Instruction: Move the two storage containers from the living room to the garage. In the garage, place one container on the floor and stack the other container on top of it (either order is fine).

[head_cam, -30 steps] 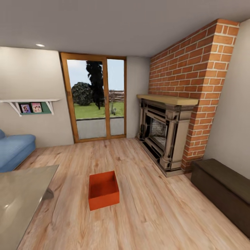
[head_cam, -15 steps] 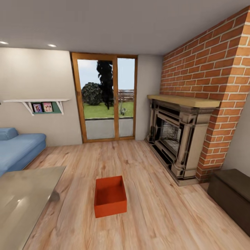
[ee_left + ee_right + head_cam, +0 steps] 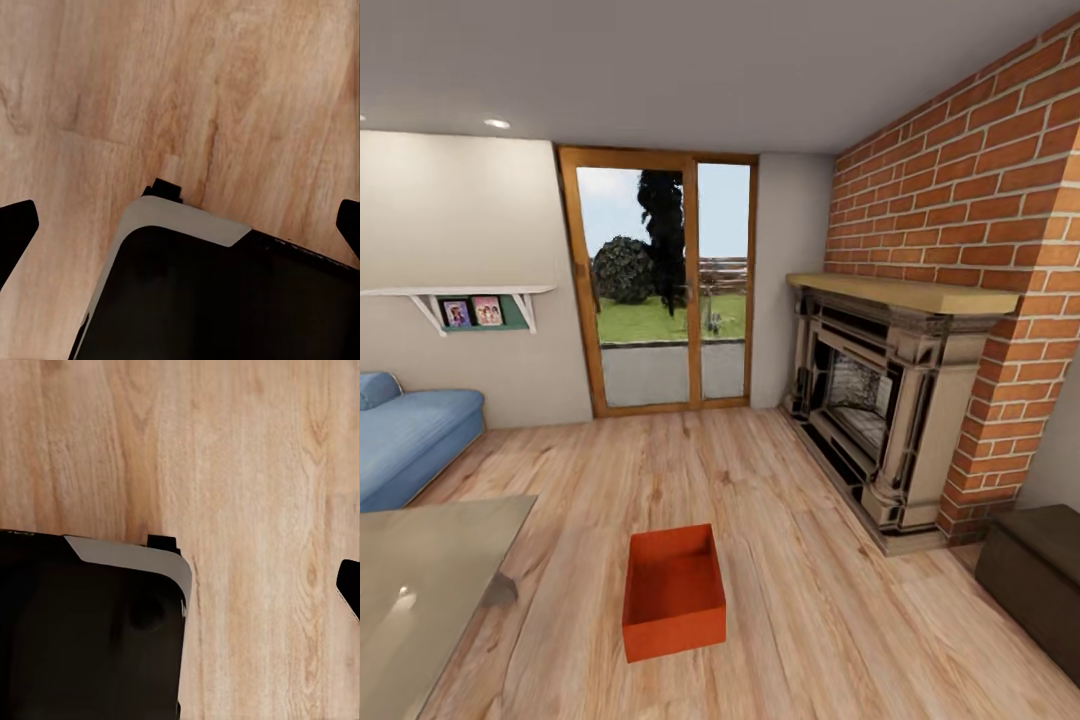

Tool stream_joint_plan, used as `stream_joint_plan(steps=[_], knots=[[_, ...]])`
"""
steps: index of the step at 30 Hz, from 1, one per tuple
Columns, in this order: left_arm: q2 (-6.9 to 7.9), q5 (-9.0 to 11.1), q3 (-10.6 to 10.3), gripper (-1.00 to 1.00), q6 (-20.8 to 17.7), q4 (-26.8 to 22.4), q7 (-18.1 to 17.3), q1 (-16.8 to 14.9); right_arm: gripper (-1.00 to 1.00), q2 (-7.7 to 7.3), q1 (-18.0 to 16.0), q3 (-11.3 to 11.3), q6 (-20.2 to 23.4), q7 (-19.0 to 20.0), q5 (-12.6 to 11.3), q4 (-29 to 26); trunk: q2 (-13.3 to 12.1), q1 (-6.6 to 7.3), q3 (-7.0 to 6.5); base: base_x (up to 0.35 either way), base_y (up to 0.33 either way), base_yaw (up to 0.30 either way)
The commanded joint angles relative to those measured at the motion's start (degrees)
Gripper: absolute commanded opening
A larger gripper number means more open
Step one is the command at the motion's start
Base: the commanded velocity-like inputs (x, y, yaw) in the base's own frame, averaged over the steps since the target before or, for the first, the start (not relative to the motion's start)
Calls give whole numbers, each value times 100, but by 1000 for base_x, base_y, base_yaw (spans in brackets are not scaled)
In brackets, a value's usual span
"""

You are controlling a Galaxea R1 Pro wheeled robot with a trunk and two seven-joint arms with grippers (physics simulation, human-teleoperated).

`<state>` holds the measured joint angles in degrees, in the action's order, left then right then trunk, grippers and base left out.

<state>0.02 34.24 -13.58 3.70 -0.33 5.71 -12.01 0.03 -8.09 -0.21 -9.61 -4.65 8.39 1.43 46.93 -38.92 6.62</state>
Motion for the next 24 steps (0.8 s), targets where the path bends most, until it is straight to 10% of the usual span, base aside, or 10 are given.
stream_joint_plan(steps=[1,24], knots=[[0,38,-48,100,9,-2,18,-3,100,1,-8,-5,-24,-29,57,15,6,-4,9,325,0,0],[-10,38,-48,100,11,-2,20,-3,100,8,-8,3,-37,-88,48,15,6,-4,9,325,0,153]])
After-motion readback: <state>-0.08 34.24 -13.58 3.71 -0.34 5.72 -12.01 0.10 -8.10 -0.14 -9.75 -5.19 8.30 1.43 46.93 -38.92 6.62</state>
